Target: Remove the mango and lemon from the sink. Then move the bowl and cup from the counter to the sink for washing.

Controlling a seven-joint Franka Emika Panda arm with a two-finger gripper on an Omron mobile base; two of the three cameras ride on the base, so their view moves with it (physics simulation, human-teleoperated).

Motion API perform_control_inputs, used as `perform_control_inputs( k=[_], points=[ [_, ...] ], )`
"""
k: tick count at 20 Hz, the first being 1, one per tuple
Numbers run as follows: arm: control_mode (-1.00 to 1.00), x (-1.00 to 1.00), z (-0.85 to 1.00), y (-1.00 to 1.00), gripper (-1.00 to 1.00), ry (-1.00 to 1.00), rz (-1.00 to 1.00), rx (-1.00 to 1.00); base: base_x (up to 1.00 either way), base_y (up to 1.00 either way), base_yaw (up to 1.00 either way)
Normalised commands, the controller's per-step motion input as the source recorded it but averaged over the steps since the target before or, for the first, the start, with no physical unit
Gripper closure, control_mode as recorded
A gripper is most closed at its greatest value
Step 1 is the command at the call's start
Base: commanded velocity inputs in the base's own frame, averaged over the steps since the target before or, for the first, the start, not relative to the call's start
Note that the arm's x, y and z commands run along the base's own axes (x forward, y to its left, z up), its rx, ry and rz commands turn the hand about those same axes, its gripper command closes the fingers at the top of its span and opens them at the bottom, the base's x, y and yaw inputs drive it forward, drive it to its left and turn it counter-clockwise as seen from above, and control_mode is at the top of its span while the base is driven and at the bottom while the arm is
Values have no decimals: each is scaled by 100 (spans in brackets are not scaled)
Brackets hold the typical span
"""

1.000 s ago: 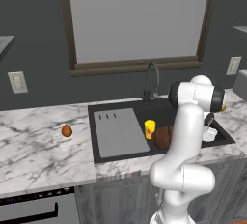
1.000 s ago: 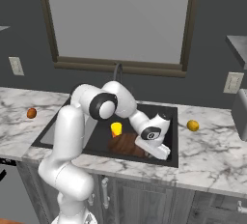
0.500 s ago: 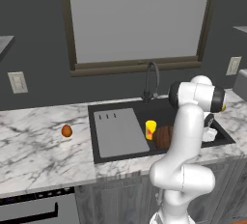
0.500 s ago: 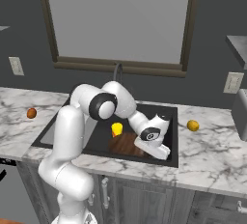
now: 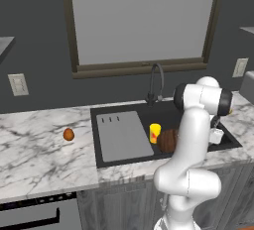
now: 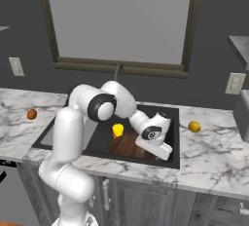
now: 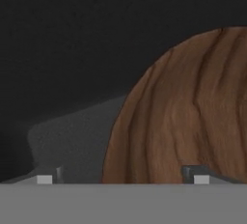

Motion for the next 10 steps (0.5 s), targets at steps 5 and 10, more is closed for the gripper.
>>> perform_control_inputs(
  k=[5,10],
  points=[
    [-100,-1,27,-9,-100,-6,9,0,0,0,0],
    [-100,-6,29,-6,-100,-10,8,0,0,0,0]
  ],
)
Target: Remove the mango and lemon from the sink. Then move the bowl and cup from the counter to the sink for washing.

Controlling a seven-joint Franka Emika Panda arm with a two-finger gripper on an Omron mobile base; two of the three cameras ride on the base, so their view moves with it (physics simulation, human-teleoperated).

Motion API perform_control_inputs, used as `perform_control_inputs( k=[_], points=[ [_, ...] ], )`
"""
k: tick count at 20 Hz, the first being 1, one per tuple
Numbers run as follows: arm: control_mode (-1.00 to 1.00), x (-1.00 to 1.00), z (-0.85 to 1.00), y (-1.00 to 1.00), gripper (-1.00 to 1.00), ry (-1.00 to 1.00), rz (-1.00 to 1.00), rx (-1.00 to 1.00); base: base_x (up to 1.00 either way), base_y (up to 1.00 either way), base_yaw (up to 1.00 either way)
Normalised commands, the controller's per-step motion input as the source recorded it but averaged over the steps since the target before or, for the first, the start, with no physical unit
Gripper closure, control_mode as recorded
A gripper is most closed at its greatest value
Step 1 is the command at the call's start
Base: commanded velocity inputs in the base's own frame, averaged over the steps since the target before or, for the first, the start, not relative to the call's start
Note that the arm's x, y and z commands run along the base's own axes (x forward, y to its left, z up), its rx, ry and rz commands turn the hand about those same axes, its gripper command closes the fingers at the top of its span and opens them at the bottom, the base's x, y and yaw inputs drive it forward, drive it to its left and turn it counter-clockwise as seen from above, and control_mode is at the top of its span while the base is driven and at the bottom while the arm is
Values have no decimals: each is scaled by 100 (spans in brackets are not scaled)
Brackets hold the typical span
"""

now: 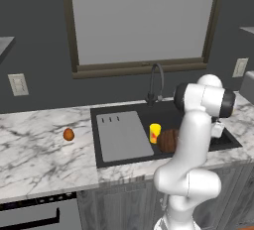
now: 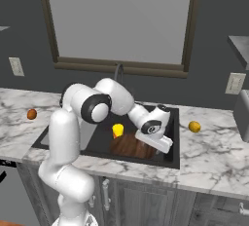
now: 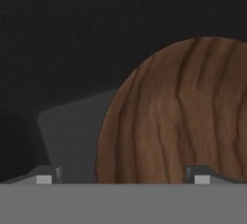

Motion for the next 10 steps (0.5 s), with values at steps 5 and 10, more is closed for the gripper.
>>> perform_control_inputs(
  k=[5,10],
  points=[
    [-100,-8,32,-2,-100,-5,1,0,0,0,0],
    [-100,-8,36,-1,-100,-6,0,0,0,0,0]
  ],
)
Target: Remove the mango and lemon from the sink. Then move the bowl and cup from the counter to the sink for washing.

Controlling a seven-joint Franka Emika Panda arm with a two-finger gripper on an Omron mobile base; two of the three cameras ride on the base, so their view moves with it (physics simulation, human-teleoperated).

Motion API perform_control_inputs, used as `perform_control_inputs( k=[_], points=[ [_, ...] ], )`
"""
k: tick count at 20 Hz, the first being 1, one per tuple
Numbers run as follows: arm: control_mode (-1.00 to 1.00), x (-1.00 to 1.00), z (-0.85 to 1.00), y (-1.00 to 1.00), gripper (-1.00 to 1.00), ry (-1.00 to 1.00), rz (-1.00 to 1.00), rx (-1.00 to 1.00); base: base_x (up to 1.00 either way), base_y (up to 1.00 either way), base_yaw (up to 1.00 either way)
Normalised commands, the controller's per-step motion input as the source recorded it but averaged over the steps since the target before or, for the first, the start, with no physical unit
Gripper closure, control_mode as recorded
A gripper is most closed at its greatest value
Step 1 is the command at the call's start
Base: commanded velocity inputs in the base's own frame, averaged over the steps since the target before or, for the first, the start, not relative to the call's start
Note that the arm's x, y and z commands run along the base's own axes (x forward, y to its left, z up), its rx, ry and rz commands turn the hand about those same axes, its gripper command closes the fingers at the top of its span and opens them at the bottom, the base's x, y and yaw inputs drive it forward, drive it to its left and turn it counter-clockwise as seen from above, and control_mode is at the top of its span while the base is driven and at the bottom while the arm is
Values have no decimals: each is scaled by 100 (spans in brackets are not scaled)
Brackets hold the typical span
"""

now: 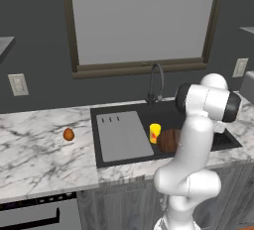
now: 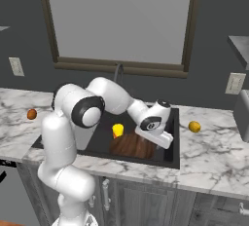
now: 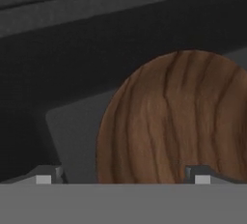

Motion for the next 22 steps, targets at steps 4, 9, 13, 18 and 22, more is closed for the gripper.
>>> perform_control_inputs(
  k=[4,9,13,18,22],
  points=[
    [-100,-11,39,0,-100,-12,0,-4,0,0,0],
    [-100,-12,39,0,-100,-12,0,-10,0,0,0],
    [-100,-16,37,0,-100,-9,0,-14,0,0,0],
    [-100,-19,36,0,-100,-9,0,-14,0,0,0],
    [-100,-19,38,0,-100,-9,0,-12,0,0,0]
  ],
)
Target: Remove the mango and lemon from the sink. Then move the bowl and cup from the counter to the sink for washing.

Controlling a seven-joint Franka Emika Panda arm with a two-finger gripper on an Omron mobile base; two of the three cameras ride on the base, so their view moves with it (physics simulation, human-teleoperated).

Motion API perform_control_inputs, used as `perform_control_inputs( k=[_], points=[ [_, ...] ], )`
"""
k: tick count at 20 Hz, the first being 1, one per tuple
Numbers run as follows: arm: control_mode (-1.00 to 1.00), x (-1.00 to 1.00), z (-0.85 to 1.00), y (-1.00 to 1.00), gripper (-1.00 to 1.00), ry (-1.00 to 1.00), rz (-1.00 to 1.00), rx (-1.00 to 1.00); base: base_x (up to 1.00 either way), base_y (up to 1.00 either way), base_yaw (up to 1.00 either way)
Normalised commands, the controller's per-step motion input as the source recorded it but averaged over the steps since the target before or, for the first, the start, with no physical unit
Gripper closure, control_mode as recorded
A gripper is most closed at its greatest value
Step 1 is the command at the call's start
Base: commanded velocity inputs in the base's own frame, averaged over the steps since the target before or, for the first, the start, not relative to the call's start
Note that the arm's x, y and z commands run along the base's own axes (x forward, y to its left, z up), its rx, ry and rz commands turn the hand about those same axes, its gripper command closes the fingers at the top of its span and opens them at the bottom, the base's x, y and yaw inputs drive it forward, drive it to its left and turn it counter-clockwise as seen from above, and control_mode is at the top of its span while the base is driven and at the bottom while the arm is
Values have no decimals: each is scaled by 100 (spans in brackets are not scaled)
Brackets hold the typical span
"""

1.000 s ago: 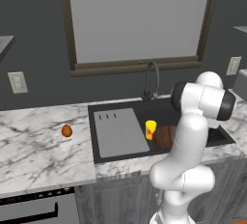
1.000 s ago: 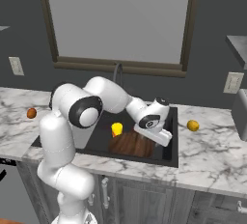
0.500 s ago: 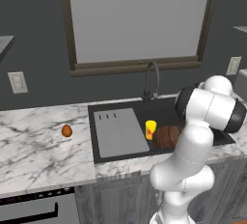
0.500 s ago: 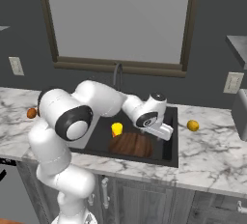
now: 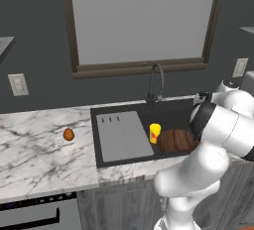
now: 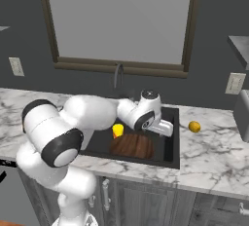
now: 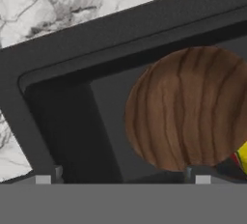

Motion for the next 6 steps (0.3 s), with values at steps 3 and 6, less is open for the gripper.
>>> perform_control_inputs(
  k=[3,6],
  points=[
    [-100,-18,38,0,-100,-6,0,-10,0,0,0],
    [-100,-20,38,0,-100,-5,0,-8,0,0,0]
  ],
)
